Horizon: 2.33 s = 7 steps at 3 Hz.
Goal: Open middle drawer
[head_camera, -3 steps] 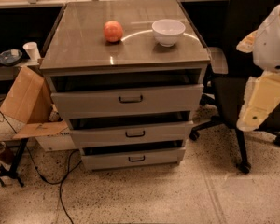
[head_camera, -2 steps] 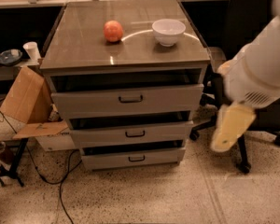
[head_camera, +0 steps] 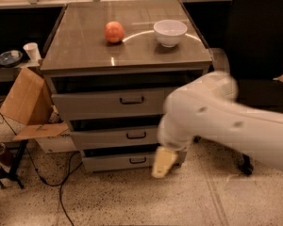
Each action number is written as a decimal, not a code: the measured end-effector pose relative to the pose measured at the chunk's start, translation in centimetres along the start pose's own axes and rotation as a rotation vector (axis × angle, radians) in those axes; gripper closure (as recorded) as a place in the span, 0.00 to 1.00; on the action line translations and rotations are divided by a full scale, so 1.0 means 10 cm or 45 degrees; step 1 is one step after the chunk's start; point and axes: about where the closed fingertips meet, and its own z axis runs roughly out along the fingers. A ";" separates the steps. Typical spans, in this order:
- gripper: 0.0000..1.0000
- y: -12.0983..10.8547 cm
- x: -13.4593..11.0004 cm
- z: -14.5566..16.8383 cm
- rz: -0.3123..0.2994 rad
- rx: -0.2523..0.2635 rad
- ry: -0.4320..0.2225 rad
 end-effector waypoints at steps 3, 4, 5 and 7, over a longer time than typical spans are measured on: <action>0.00 0.27 -1.05 2.08 -0.036 -0.109 -0.137; 0.00 0.03 -1.06 2.31 -0.069 -0.094 -0.172; 0.00 -0.24 -1.08 2.64 -0.083 -0.102 -0.196; 0.00 -0.75 -1.15 3.25 -0.092 -0.100 -0.221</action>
Offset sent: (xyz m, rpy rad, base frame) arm 0.0986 0.2118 -0.2517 0.1967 0.0421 0.0770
